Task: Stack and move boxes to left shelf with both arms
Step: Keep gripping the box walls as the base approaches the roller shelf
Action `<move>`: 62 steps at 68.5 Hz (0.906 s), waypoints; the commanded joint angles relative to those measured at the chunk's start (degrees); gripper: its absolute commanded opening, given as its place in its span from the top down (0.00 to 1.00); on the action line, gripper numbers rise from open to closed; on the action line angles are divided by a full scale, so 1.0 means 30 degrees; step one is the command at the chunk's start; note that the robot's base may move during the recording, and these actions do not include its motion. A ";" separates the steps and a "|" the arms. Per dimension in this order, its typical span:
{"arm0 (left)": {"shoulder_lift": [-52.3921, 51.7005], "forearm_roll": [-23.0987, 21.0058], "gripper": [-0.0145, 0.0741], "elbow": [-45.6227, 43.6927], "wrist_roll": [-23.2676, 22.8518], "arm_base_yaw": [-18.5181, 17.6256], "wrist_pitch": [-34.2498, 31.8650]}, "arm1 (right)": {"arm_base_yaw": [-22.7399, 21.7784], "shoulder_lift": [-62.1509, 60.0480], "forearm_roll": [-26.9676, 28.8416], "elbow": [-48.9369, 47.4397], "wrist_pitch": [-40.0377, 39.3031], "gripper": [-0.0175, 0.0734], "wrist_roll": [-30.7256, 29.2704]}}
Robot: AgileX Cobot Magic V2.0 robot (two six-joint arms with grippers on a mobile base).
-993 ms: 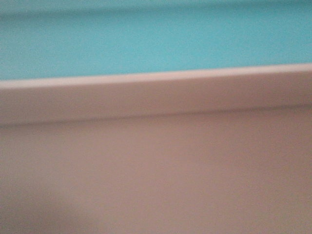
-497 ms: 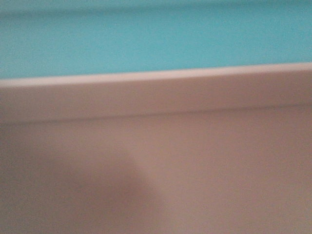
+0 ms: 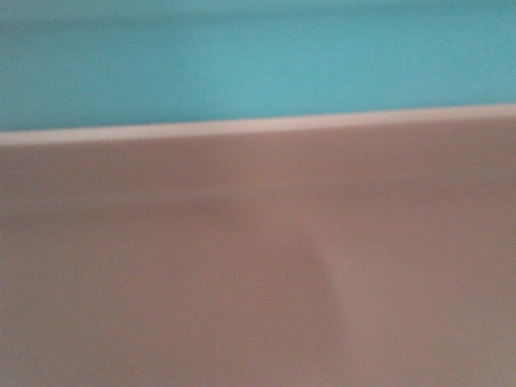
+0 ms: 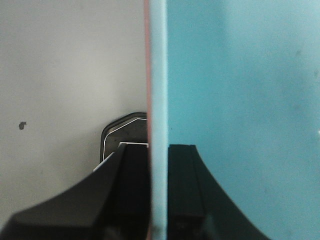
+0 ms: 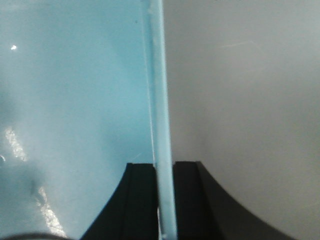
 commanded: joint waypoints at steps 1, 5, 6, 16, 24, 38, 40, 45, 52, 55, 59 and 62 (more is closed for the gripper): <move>-0.0699 -0.4075 0.84 -0.0947 -0.0186 -0.0691 0.1510 | 0.0426 -0.0528 0.2031 -0.0907 0.1729 0.78 0.0156; -0.0699 -0.4075 0.84 -0.0947 -0.0186 -0.0691 0.1510 | 0.0426 -0.0528 0.2031 -0.0907 0.1729 0.78 0.0156; -0.0699 -0.4075 0.84 -0.0947 -0.0186 -0.0691 0.1510 | 0.0426 -0.0528 0.2031 -0.0907 0.1729 0.78 0.0156; -0.0699 -0.4075 0.84 -0.0947 -0.0186 -0.0691 0.1510 | 0.0426 -0.0528 0.2031 -0.0907 0.1729 0.78 0.0156; -0.0699 -0.4075 0.84 -0.0947 -0.0186 -0.0691 0.1510 | 0.0426 -0.0528 0.2031 -0.0907 0.1729 0.78 0.0156; -0.0699 -0.4075 0.84 -0.0947 -0.0186 -0.0691 0.1510 | 0.0426 -0.0528 0.2031 -0.0907 0.1729 0.78 0.0156; -0.0699 -0.4075 0.84 -0.0947 -0.0186 -0.0691 0.1510 | 0.0426 -0.0528 0.2031 -0.0907 0.1729 0.78 0.0156; -0.0699 -0.4075 0.84 -0.0947 -0.0186 -0.0691 0.1510 | 0.0426 -0.0528 0.2031 -0.0907 0.1729 0.78 0.0156; -0.0699 -0.4075 0.84 -0.0947 -0.0186 -0.0691 0.1510 | 0.0426 -0.0528 0.2031 -0.0907 0.1729 0.78 0.0156; -0.0699 -0.4075 0.84 -0.0947 -0.0186 -0.0691 0.1510 | 0.0426 -0.0528 0.2031 -0.0907 0.1729 0.78 0.0156; -0.0699 -0.4075 0.84 -0.0947 -0.0186 -0.0691 0.1510 | 0.0426 -0.0528 0.2031 -0.0907 0.1729 0.78 0.0156; -0.0699 -0.4075 0.84 -0.0947 -0.0186 -0.0691 0.1510 | 0.0426 -0.0528 0.2031 -0.0907 0.1729 0.78 0.0156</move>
